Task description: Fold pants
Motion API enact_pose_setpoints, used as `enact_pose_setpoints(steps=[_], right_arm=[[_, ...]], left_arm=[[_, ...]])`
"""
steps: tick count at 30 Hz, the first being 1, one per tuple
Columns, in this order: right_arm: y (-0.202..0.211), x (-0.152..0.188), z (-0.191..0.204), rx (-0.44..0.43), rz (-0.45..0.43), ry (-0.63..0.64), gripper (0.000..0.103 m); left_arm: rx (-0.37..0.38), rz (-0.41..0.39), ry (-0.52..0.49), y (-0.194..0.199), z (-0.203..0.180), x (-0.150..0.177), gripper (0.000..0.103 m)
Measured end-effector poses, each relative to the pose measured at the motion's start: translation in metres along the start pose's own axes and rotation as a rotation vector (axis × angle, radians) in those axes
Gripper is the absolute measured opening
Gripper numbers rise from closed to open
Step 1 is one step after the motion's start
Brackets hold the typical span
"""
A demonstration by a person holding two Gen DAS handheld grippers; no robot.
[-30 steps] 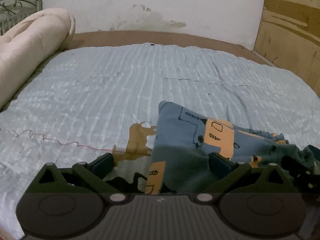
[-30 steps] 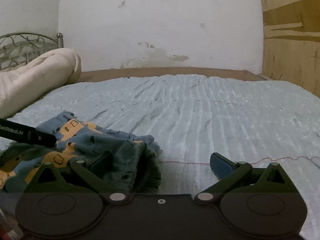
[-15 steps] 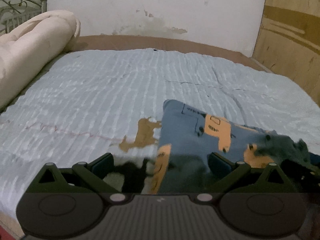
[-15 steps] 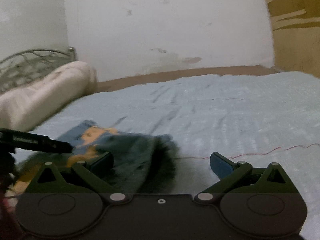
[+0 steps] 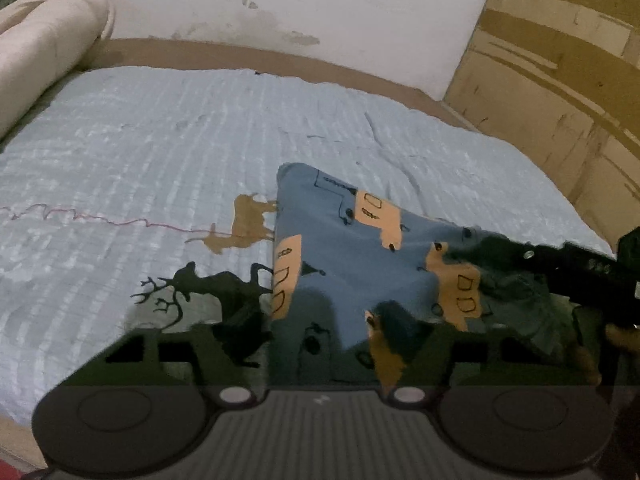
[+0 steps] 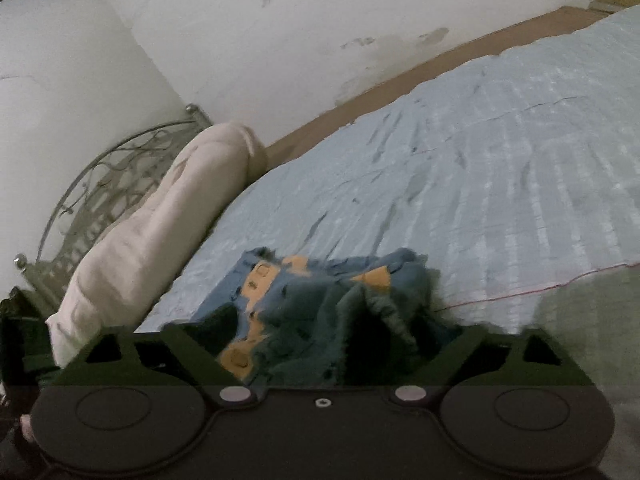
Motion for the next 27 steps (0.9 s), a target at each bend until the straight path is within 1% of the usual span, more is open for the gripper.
enact_pose_setpoints(steps=[1, 2, 3, 4, 5, 8, 13, 15, 18, 22, 27], right_arm=[[0.0, 0.001, 0.001, 0.029, -0.007, 0.009, 0.065], [0.001, 0.002, -0.001, 0.049, -0.012, 0.015, 0.052], [0.002, 0.002, -0.001, 0.065, -0.02, 0.018, 0.044], [0.004, 0.003, -0.003, 0.064, -0.025, 0.013, 0.04], [0.006, 0.003, -0.005, 0.062, -0.032, 0.009, 0.033], [0.013, 0.001, 0.0, 0.06, -0.051, 0.043, 0.024], [0.013, -0.016, 0.019, 0.071, -0.111, 0.149, 0.021], [0.008, -0.026, 0.025, 0.082, -0.135, 0.178, 0.021], [-0.003, -0.047, 0.03, 0.094, -0.163, 0.21, 0.021], [-0.026, -0.067, 0.033, 0.124, -0.161, 0.249, 0.021], [-0.047, -0.071, 0.031, 0.165, -0.136, 0.279, 0.021]], left_arm=[[-0.001, 0.001, 0.008, 0.001, -0.001, -0.002, 0.052], [-0.014, 0.0, 0.016, 0.002, -0.002, -0.004, 0.045], [-0.028, -0.002, 0.017, 0.003, -0.004, -0.005, 0.034], [-0.036, -0.004, 0.015, 0.005, -0.005, -0.007, 0.028], [-0.037, -0.011, 0.016, 0.007, -0.006, -0.009, 0.018], [-0.045, -0.033, 0.004, 0.014, -0.011, -0.015, 0.015], [-0.059, -0.104, -0.043, 0.023, -0.023, -0.035, 0.014], [-0.083, -0.144, -0.057, 0.021, -0.025, -0.046, 0.014], [-0.104, -0.178, -0.018, 0.011, -0.022, -0.062, 0.014], [-0.122, -0.157, 0.053, -0.013, -0.013, -0.077, 0.014], [-0.129, -0.117, 0.083, -0.033, -0.002, -0.078, 0.014]])
Point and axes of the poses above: each gripper's, at about its wrist camera, not at the fingertips, and y roughly against the way its jaws point, z to its left, x to its underside, the point moved 3 cm from there along -y, roughly the way its jaws point, and after that the axes turned 3 degrees about -y, right-handed, at the moved point
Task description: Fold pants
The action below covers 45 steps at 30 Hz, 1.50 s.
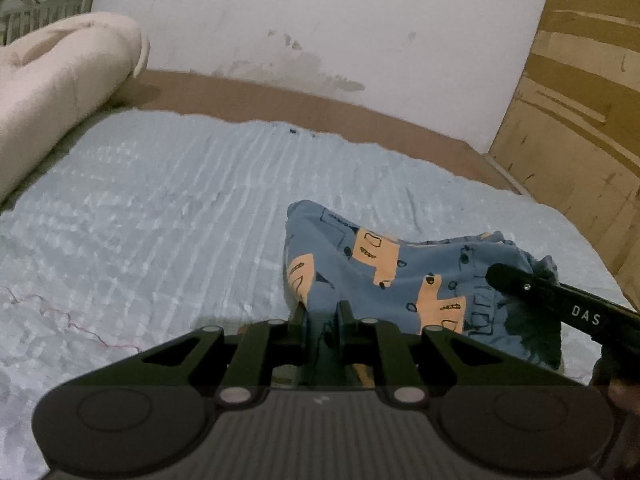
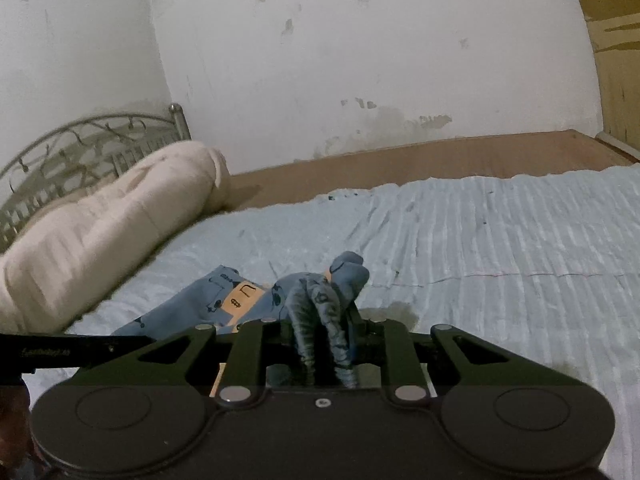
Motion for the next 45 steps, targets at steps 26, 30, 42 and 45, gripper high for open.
enact_pose_setpoints(steps=[26, 30, 42, 45], right_arm=[[0.121, 0.045, 0.043, 0.081, -0.163, 0.019, 0.102], [0.152, 0.065, 0.053, 0.087, -0.156, 0.026, 0.102], [0.195, 0.119, 0.065, 0.158, -0.107, 0.058, 0.102], [0.195, 0.121, 0.065, 0.157, -0.105, 0.061, 0.102]], left_arm=[[-0.148, -0.166, -0.077, 0.115, -0.002, 0.041, 0.102], [-0.172, -0.197, -0.126, 0.139, -0.009, 0.069, 0.102], [-0.198, -0.174, -0.155, 0.157, -0.01, 0.115, 0.102], [-0.199, -0.174, -0.161, 0.158, -0.009, 0.117, 0.102]])
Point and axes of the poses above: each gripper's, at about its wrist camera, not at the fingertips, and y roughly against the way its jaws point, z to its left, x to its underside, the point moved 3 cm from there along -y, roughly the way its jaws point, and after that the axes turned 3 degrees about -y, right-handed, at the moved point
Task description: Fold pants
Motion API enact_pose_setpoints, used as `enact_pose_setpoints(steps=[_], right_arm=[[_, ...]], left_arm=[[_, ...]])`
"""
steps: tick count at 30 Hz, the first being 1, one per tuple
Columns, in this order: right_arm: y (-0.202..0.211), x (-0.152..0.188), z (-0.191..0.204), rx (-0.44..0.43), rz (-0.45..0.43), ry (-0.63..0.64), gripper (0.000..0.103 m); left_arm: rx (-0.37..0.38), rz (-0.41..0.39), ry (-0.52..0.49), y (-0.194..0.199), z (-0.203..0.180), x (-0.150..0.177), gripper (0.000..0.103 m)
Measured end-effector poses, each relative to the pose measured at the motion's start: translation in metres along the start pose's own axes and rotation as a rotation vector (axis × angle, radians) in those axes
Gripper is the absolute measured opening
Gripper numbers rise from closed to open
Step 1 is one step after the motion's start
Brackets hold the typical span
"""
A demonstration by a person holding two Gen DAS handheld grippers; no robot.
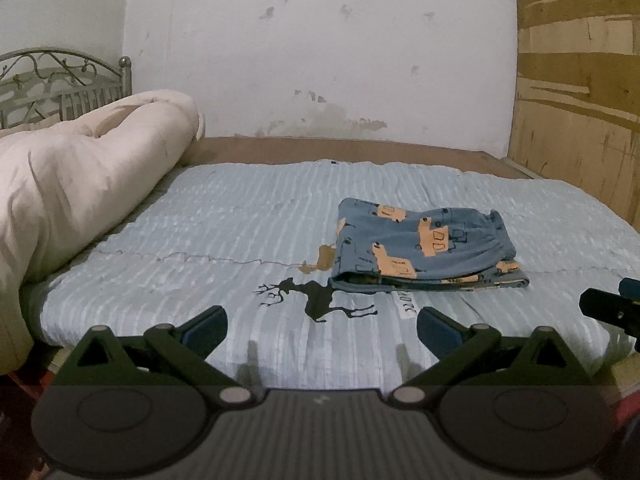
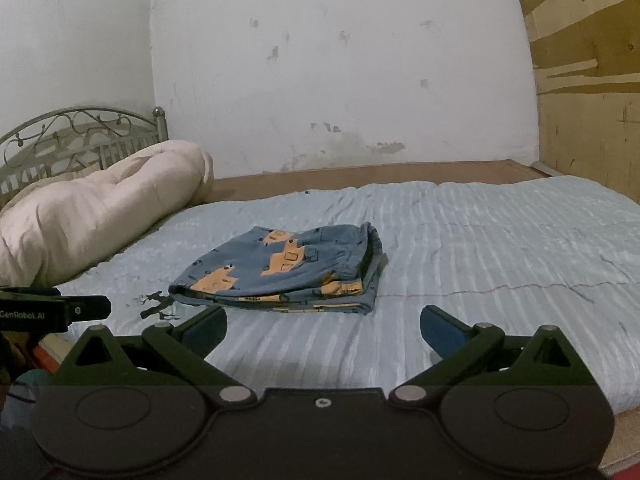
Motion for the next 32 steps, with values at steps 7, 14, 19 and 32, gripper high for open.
enact_pose_setpoints(steps=[7, 14, 19, 32], right_arm=[[-0.0046, -0.0009, 0.0004, -0.005, 0.009, -0.002, 0.102], [-0.0075, 0.0006, -0.0027, -0.006, 0.026, -0.012, 0.102], [-0.0076, 0.0006, -0.0021, -0.006, 0.026, -0.011, 0.102], [-0.0081, 0.001, -0.0019, -0.016, 0.033, 0.005, 0.102]], left_arm=[[0.004, 0.008, -0.001, -0.0001, -0.0008, 0.0011, 0.102], [0.004, 0.01, -0.002, -0.0001, -0.0012, 0.0012, 0.102], [0.008, 0.023, -0.005, 0.0005, -0.002, 0.0021, 0.102], [0.035, 0.049, 0.012, 0.0013, -0.0008, 0.0018, 0.102]])
Point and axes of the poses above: each gripper's, at about its wrist camera, not at the fingertips, and y roughly against the way its jaws point, z to its left, x to its underside, the point moved 3 cm from there along -y, roughly the way its jaws point, and after that the axes turned 3 degrees about -y, right-handed, at the moved point
